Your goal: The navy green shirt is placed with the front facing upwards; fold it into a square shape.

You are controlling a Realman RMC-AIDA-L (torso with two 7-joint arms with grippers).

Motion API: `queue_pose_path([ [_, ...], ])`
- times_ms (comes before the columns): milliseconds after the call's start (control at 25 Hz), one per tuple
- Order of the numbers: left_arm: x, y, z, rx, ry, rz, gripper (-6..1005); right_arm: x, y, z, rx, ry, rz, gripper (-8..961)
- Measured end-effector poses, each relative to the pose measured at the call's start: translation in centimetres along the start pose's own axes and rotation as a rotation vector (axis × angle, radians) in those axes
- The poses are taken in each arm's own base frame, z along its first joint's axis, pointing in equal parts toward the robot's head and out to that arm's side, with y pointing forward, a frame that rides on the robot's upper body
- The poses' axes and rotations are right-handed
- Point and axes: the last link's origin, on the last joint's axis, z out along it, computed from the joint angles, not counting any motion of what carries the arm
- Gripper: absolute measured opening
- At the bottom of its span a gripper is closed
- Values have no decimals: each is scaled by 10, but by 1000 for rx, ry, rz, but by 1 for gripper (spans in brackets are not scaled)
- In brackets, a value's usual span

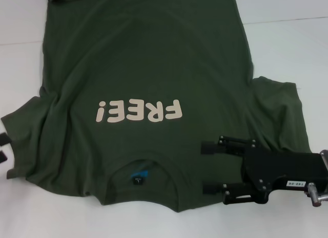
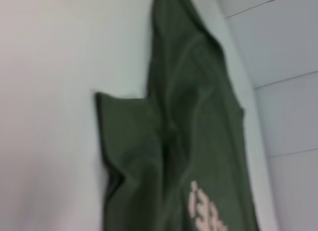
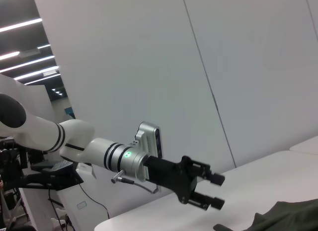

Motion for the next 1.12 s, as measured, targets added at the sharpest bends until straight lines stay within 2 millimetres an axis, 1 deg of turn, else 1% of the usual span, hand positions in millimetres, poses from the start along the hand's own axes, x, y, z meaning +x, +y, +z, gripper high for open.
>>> queue_pose_path([
  [160, 0, -10, -3, 96, -36, -23, 633, -2, -3, 1, 4, 6, 1, 895],
  [280, 0, -15, -3, 137, -43, -45, 626, -1, -4, 1, 10, 11, 1, 895],
  [560, 2, -16, -2, 172, -62, -99, 626, -2, -4, 1, 13, 11, 0, 896],
  [920, -5, -18, 6, 195, -119, -162, 599, -4, -6, 0, 13, 14, -11, 896],
  [1120, -4, -17, 10, 187, -120, -187, 583, -4, -6, 1, 11, 14, -11, 896],
])
